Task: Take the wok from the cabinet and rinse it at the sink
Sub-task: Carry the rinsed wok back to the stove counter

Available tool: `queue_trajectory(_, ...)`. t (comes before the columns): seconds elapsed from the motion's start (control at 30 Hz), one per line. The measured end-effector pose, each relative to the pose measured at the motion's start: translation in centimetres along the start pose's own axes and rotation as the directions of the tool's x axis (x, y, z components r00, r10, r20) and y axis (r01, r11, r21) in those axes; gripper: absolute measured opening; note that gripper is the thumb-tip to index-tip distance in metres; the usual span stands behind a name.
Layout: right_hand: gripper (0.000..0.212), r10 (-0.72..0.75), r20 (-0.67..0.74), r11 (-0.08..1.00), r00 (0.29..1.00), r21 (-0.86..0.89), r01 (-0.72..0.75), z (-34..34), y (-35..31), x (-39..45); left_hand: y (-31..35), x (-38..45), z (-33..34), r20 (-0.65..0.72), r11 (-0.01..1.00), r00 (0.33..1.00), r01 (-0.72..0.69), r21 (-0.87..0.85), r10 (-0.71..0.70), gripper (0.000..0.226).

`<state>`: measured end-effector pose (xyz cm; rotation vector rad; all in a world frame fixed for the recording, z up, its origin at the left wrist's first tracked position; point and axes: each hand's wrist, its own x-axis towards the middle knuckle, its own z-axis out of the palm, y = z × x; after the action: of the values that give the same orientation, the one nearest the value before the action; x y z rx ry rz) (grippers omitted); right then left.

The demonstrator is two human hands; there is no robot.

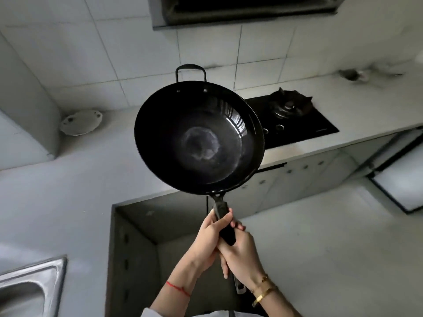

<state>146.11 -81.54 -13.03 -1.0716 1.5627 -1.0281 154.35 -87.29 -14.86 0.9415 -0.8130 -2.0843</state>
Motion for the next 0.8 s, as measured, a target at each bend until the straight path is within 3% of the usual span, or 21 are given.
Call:
queue_trajectory(0.33, 0.027, 0.016, -0.201, 0.999, 0.980, -0.047, -0.026, -18.1, 2.5, 3.6, -4.8, 10.8, 16.1, 0.149, 0.993, 0.983, 0.111, -0.029, -0.105, 0.005)
queue_trajectory(0.8, 0.019, 0.082, -0.430, 0.996, 0.899, -0.006, -0.094, -36.6, 5.4, 10.1, -10.1, 25.5, 31.5, 0.329, 0.968, 0.910, 0.245, 0.063, -0.252, 0.007)
